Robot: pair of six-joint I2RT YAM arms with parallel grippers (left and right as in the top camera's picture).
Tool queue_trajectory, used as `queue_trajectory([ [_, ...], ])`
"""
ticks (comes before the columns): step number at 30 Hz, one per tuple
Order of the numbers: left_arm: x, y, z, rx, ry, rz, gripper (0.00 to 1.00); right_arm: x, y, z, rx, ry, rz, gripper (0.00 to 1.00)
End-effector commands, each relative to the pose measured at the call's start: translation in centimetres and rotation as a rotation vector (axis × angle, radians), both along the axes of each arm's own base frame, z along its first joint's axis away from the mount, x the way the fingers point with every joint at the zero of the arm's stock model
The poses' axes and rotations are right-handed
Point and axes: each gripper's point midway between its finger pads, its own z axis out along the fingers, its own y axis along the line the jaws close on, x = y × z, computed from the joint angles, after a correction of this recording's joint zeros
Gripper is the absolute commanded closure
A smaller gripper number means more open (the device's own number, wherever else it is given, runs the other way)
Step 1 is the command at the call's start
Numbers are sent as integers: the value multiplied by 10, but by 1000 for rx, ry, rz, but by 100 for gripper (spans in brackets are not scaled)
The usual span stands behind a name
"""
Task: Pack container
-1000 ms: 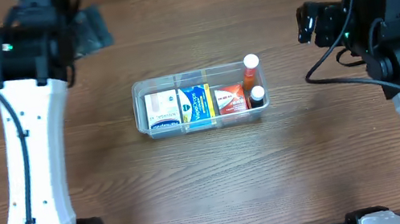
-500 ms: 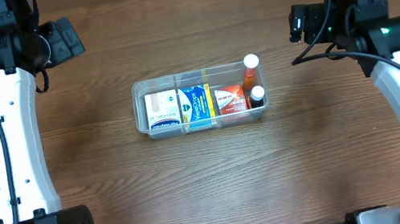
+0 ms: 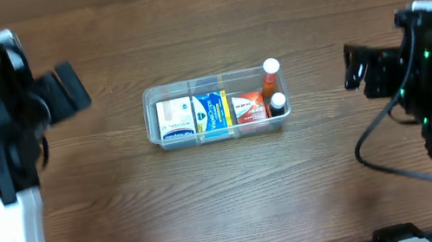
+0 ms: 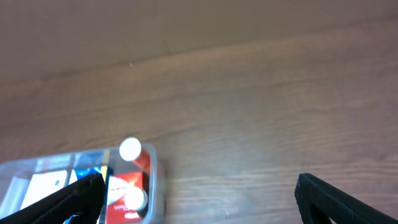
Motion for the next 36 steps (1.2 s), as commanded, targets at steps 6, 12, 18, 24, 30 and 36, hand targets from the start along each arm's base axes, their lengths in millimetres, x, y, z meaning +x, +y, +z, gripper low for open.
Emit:
queue_trajectory([
  [6,-111,-15,-65,26,-103,-80,0,-61,-5,-65,57,80,-55,0],
  [12,-155,-20,-47,41,-299,-85,0,-85,-6,-65,71,65,-64,0],
  [18,-160,-20,-57,36,-256,-87,0,-92,-7,-74,66,111,-65,0],
  [24,-177,-22,-83,21,-130,-87,0,-92,-7,-75,66,113,-65,0],
  [30,-184,-22,-91,16,-86,-87,0,-92,-7,-75,66,113,-65,0],
  [36,-184,-22,-91,16,-86,-87,0,-101,-11,-82,45,72,-69,0],
])
